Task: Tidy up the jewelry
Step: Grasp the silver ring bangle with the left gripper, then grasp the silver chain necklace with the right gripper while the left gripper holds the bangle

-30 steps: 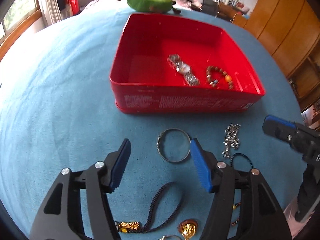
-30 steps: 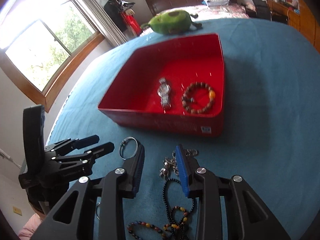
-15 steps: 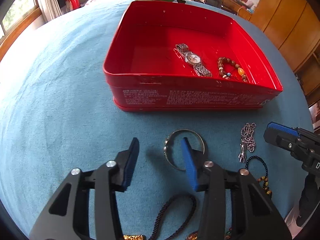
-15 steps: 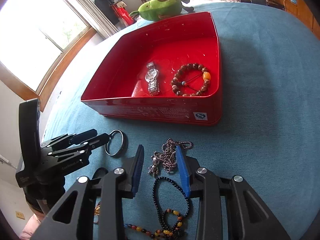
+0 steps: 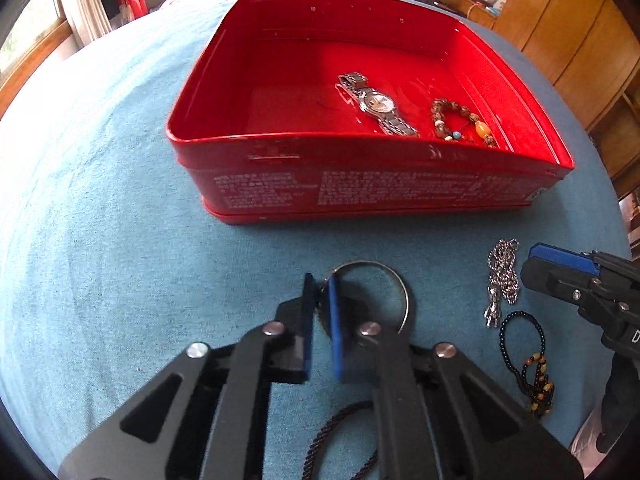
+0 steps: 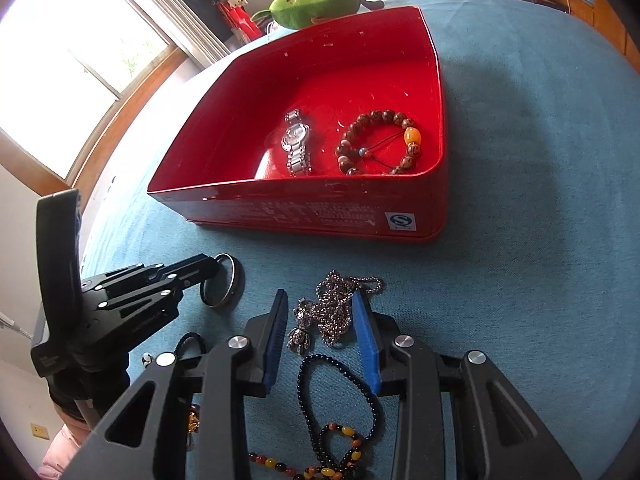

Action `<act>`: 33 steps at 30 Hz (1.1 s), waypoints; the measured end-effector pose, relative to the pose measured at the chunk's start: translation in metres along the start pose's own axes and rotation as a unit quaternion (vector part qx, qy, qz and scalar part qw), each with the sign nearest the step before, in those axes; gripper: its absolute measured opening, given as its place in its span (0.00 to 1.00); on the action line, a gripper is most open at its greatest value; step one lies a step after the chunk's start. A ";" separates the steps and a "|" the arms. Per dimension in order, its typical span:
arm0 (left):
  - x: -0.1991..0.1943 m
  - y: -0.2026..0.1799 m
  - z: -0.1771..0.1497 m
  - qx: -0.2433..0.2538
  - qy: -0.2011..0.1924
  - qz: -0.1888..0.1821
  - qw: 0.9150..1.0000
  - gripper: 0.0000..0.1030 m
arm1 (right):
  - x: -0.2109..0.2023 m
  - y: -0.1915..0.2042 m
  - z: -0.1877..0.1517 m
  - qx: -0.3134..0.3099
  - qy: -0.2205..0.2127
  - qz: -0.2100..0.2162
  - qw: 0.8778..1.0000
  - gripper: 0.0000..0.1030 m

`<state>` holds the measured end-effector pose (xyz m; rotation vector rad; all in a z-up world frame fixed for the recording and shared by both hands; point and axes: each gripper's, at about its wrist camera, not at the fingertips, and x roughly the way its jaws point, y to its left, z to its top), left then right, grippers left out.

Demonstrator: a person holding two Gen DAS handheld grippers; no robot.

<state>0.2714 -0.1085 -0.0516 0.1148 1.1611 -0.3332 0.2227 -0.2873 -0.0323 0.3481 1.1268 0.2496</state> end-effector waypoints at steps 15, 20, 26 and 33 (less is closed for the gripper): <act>-0.014 0.013 -0.002 -0.025 0.005 -0.024 0.999 0.02 | 0.023 0.015 -0.003 -0.029 0.012 -0.035 0.999 0.71; -0.017 0.021 -0.003 -0.034 0.007 -0.018 0.999 0.02 | 0.034 0.035 -0.009 -0.074 0.002 -0.071 0.995 0.55; -0.024 0.022 -0.004 -0.037 0.002 -0.016 0.999 0.02 | 0.032 0.033 -0.011 -0.083 -0.004 -0.084 0.993 0.15; -0.044 0.022 -0.006 -0.035 -0.011 -0.034 0.999 0.02 | -0.011 0.028 -0.008 -0.071 -0.031 0.009 0.997 0.14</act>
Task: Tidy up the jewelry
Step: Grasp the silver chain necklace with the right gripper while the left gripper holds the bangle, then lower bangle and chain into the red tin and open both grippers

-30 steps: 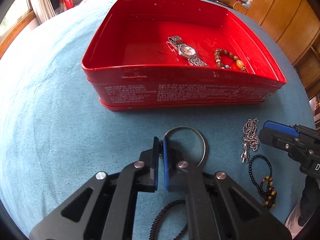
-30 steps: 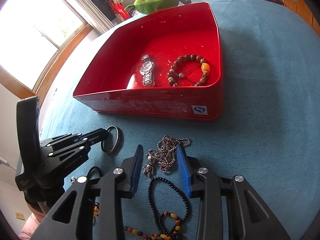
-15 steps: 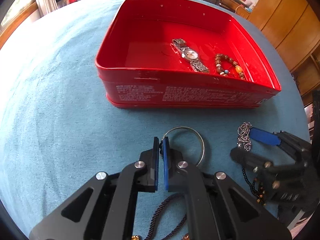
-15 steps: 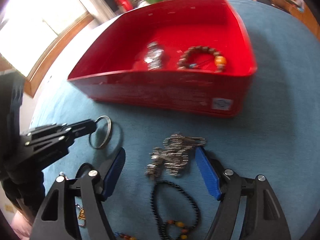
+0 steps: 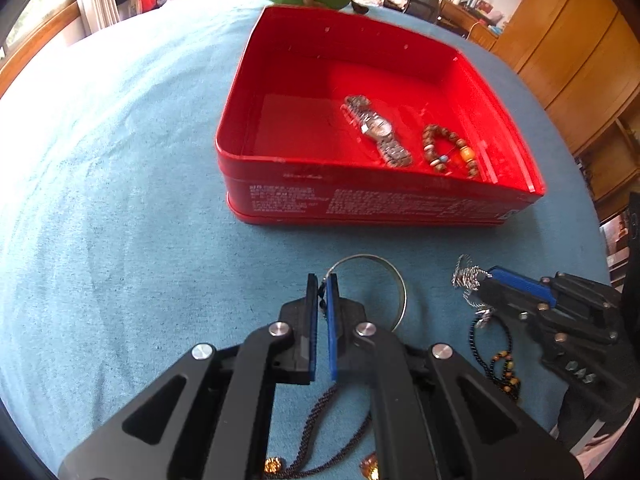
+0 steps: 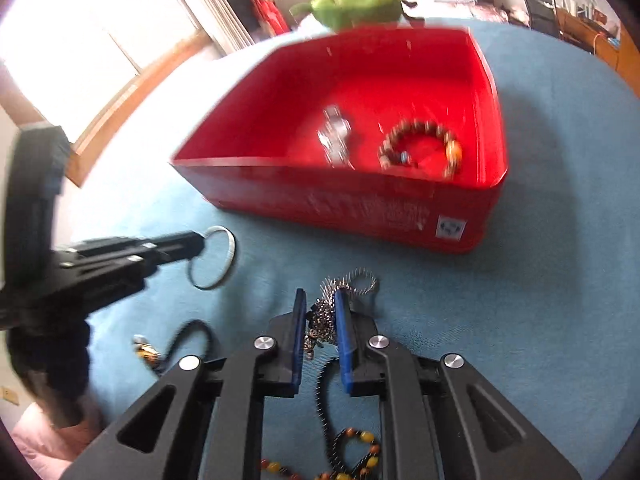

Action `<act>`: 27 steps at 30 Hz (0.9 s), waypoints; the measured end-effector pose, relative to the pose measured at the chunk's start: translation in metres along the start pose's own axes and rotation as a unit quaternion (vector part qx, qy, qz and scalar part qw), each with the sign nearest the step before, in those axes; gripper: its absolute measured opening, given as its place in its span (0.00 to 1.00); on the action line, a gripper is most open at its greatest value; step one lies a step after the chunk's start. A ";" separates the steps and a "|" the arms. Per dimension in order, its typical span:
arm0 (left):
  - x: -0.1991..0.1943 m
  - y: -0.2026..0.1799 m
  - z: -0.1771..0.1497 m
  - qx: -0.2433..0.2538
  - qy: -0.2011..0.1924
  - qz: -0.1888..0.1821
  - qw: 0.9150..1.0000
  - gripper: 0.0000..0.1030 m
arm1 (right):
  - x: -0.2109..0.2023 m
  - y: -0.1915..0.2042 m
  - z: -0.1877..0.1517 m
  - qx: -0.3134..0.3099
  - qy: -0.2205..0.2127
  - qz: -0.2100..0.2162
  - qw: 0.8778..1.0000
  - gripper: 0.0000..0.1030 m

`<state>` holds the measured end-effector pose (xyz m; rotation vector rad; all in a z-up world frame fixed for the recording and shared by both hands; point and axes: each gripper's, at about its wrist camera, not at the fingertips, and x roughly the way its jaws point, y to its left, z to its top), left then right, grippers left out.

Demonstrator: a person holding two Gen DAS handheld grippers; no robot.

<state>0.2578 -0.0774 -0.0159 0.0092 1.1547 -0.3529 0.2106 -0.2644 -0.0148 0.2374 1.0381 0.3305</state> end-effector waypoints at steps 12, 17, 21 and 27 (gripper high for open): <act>-0.053 -0.003 0.001 -0.003 -0.050 -0.027 0.998 0.02 | -0.061 0.008 0.013 -0.003 -0.057 0.056 0.997 0.14; -0.075 0.000 0.009 -0.007 -0.071 -0.028 0.997 0.03 | -0.086 0.017 0.028 -0.017 -0.074 0.051 0.996 0.14; -0.084 -0.004 0.023 -0.003 -0.078 -0.023 0.997 0.03 | -0.100 0.024 0.054 -0.026 -0.082 0.045 0.995 0.14; -0.081 -0.011 0.055 -0.004 -0.079 -0.024 0.997 0.03 | -0.099 0.020 0.094 -0.021 -0.092 0.035 0.995 0.14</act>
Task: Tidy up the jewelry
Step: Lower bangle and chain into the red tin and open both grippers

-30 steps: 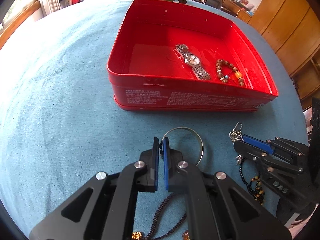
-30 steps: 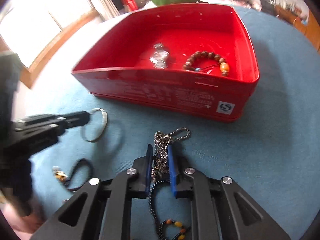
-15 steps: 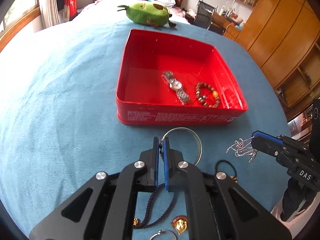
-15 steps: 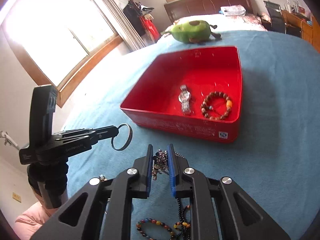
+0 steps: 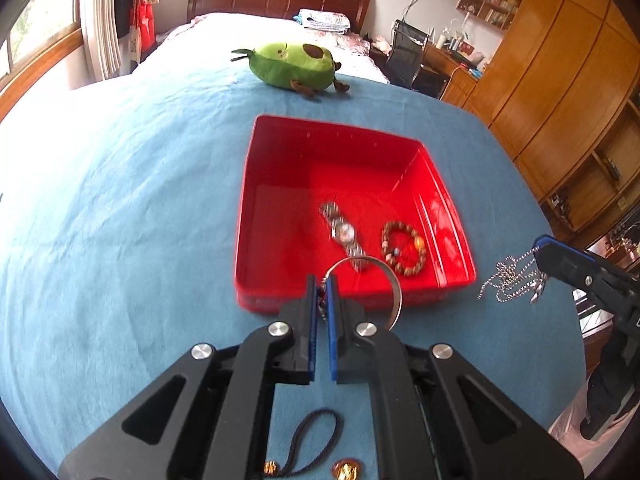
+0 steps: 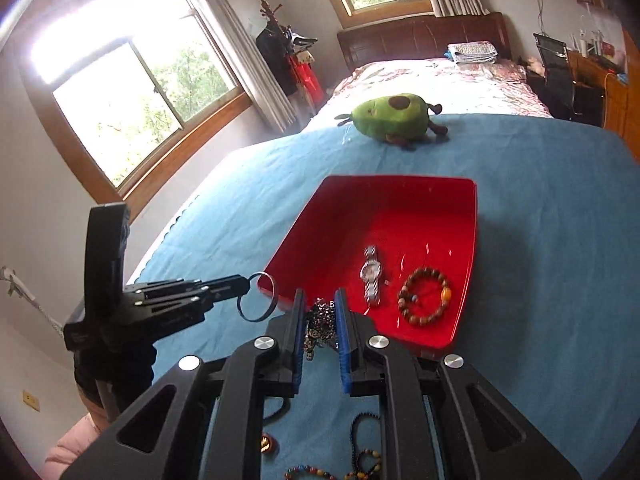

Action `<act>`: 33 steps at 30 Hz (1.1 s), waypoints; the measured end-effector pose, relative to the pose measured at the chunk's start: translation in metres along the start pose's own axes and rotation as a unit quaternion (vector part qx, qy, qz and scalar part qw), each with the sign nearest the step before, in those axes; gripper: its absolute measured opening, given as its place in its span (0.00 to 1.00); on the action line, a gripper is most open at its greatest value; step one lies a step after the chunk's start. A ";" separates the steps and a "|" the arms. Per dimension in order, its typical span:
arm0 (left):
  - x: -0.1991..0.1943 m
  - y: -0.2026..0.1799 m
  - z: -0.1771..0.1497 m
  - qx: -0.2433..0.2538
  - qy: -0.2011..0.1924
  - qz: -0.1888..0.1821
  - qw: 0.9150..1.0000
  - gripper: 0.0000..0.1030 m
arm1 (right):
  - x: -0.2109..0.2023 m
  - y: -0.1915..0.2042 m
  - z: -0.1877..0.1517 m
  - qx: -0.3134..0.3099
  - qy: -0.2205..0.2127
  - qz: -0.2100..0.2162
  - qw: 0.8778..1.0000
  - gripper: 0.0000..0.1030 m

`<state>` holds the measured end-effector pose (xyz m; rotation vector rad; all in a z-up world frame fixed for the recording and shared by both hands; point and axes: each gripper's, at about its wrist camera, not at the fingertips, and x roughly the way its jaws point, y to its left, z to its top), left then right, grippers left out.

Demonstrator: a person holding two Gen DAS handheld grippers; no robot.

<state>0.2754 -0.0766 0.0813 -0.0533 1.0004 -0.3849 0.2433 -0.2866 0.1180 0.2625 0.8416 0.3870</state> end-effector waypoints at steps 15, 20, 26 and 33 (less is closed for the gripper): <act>0.112 0.004 0.050 -0.014 0.059 0.023 0.998 0.03 | 0.132 -0.055 0.034 0.039 0.078 -0.029 0.996 0.14; 0.137 0.008 0.051 -0.016 0.075 0.021 0.997 0.04 | 0.153 -0.066 0.029 0.045 0.094 -0.036 0.994 0.14; 0.135 0.009 0.051 -0.017 0.072 0.014 0.997 0.24 | 0.141 -0.062 0.025 0.028 0.075 -0.073 0.994 0.29; 0.028 0.005 0.032 0.010 -0.043 -0.003 0.999 0.67 | 0.031 -0.022 0.006 -0.031 -0.049 -0.111 0.992 0.52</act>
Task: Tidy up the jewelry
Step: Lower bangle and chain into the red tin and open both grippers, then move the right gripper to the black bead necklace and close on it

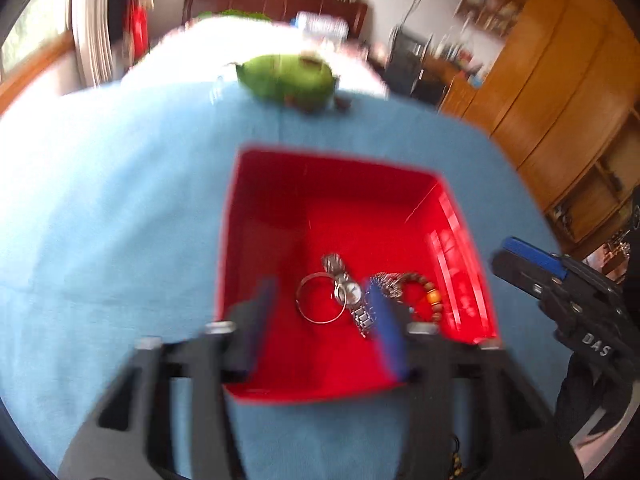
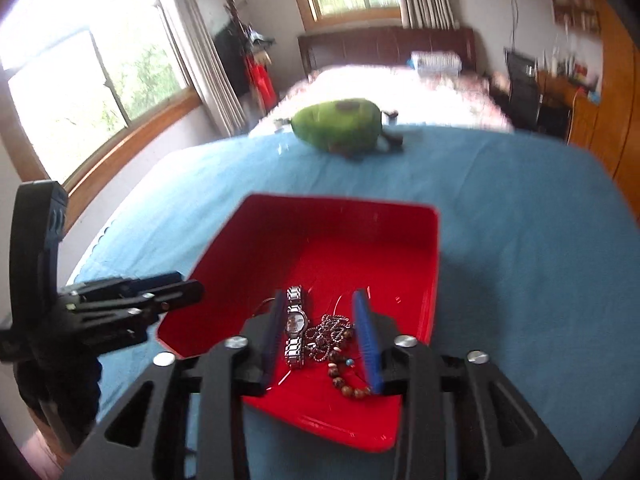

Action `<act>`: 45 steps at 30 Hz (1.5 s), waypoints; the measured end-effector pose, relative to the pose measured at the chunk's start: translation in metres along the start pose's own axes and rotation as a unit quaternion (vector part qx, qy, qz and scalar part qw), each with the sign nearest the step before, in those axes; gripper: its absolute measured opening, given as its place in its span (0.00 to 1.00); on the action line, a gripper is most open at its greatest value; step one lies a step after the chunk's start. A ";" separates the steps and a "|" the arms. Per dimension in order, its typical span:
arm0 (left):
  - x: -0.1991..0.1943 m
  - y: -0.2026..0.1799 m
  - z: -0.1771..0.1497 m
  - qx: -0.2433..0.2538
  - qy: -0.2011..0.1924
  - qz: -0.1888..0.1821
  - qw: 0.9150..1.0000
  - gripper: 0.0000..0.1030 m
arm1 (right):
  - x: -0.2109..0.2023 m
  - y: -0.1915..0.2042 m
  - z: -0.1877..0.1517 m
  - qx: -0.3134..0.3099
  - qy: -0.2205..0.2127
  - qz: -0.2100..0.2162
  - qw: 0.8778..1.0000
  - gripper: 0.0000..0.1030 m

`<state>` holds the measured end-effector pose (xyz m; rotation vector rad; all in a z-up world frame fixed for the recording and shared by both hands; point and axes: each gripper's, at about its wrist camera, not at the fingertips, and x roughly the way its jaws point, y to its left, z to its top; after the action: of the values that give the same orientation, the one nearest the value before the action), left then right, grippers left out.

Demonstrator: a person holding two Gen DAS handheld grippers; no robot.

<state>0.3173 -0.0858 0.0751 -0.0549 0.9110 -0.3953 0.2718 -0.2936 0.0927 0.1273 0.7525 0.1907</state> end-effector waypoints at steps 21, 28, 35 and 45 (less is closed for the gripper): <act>-0.076 0.059 -0.177 -0.006 0.051 0.058 0.997 0.92 | -0.052 -0.005 -0.157 0.087 0.101 0.076 0.988 0.97; -0.080 0.062 -0.209 0.006 0.073 0.067 0.995 0.92 | -0.054 -0.007 -0.167 0.105 0.107 0.063 0.987 0.97; -0.082 0.064 -0.219 0.004 0.089 0.059 0.994 0.92 | -0.050 -0.005 -0.170 0.107 0.124 0.050 0.985 0.97; -0.065 0.060 -0.220 -0.026 0.098 0.064 0.993 0.92 | -0.026 0.000 -0.185 0.095 0.179 0.042 0.978 0.64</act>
<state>0.1286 0.0193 -0.0240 -0.0041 1.1133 -0.2598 0.1254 -0.2912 -0.0239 0.3125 1.1253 0.2255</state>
